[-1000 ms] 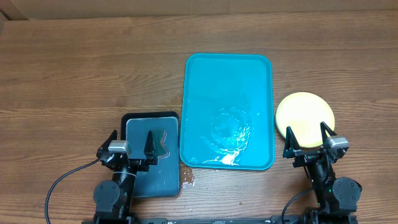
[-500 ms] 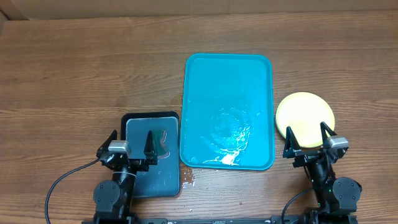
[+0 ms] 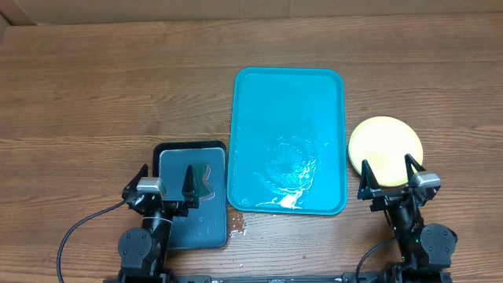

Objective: Clean dirty plates on tray and stack at the side

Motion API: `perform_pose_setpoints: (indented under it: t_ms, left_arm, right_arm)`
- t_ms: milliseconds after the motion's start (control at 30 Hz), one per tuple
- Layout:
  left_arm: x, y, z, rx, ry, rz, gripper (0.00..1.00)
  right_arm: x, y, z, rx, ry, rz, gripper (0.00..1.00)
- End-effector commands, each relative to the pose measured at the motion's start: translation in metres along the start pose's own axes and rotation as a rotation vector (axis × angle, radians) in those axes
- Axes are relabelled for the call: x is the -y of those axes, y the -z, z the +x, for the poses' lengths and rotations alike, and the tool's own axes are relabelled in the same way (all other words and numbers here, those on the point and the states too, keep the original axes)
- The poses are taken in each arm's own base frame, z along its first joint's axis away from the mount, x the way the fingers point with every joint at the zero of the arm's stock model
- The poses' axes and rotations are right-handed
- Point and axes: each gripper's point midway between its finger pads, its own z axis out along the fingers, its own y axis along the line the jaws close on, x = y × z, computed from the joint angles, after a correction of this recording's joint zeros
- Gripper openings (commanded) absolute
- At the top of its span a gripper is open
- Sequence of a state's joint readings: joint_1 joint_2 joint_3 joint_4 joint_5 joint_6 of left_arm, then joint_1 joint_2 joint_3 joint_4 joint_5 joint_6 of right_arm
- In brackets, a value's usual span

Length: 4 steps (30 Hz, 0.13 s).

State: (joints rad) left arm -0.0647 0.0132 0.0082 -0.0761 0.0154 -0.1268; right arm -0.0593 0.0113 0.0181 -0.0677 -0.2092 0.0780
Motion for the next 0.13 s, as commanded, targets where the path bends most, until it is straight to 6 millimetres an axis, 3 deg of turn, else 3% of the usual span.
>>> perform_pose_setpoints:
  t_ms: [0, 100]
  left_arm:
    - [-0.0008, -0.0001, 0.0013, -0.002, -0.011, -0.002, 1.0]
    - [-0.0008, -0.0001, 0.0013, -0.002, -0.011, -0.002, 1.0]
  right_arm:
    - [0.002, -0.0002, 0.0017, 0.004, 0.001, 0.009, 1.0]
    - [0.002, -0.0002, 0.0017, 0.004, 0.001, 0.008, 1.0]
